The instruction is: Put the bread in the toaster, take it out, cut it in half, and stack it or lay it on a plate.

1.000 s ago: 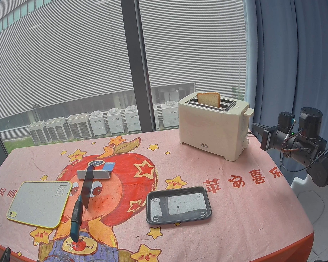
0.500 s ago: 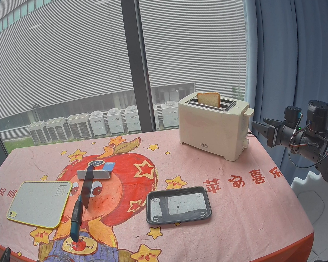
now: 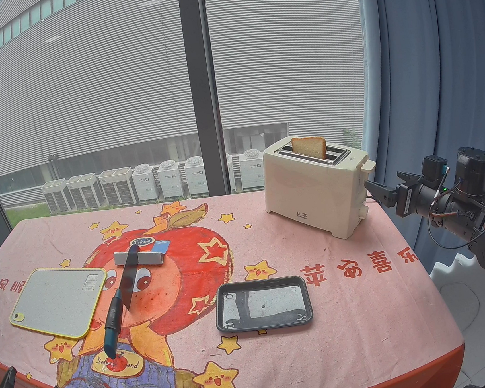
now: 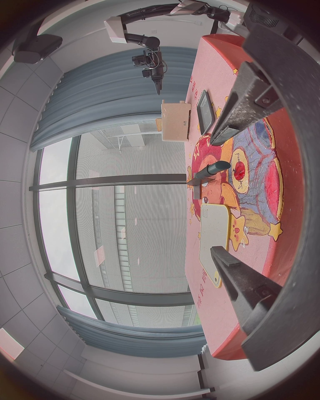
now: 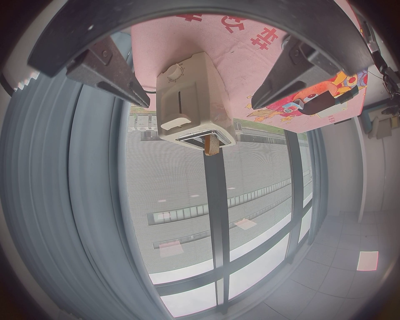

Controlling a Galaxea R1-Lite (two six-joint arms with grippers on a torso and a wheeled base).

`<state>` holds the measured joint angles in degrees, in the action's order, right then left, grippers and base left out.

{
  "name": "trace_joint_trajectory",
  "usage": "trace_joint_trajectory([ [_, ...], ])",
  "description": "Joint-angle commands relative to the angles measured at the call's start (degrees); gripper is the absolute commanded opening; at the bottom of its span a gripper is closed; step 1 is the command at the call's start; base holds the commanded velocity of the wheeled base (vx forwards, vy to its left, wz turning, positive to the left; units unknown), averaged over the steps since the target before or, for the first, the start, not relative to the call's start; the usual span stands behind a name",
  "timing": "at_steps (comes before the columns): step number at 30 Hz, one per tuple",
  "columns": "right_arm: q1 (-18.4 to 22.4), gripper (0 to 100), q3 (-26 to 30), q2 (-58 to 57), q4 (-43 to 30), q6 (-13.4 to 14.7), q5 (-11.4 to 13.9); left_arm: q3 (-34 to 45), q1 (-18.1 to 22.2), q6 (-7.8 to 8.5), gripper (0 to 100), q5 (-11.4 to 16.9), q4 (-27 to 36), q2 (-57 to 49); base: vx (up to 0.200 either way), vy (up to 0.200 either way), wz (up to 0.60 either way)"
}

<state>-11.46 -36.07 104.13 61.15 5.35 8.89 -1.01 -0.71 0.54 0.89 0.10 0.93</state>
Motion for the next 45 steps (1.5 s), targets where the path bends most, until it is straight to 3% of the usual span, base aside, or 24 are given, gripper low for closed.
trace_joint_trajectory([
  [1,-0.7,100,1.3,0.1,0.6,-0.1,0.0,0.9,0.0,-0.01,100,0.0,0.0,-0.9,0.000,0.000,0.00],
  [10,-3.1,100,1.2,-0.9,-0.2,-0.1,-0.3,0.9,0.0,-0.01,100,0.0,0.0,-0.9,0.000,0.000,0.00],
  [16,-1.3,100,-1.3,-1.0,-2.3,-1.8,-0.2,0.9,0.0,-0.01,100,0.1,0.0,-0.9,0.000,0.000,0.00],
  [20,-0.7,100,-3.4,-1.6,-5.7,-2.5,1.0,0.9,0.0,-0.01,100,0.1,0.0,-0.9,0.000,0.000,0.00],
  [29,0.2,100,-5.8,-0.8,-5.9,-2.5,3.2,0.9,0.0,-0.01,100,0.0,0.0,-0.9,0.000,0.000,0.00],
  [32,0.9,100,-6.2,-0.3,-5.9,-2.9,7.5,0.9,0.0,-0.01,100,0.1,0.0,-0.9,0.000,0.000,0.00],
  [41,1.4,100,-9.4,0.2,-6.0,-3.8,9.6,0.9,0.0,-0.01,100,0.0,0.0,-0.9,0.000,0.000,0.00],
  [45,1.3,100,-12.0,1.0,-9.4,-3.9,10.6,0.9,0.0,-0.01,100,0.0,0.0,-0.9,0.000,0.000,0.00],
])
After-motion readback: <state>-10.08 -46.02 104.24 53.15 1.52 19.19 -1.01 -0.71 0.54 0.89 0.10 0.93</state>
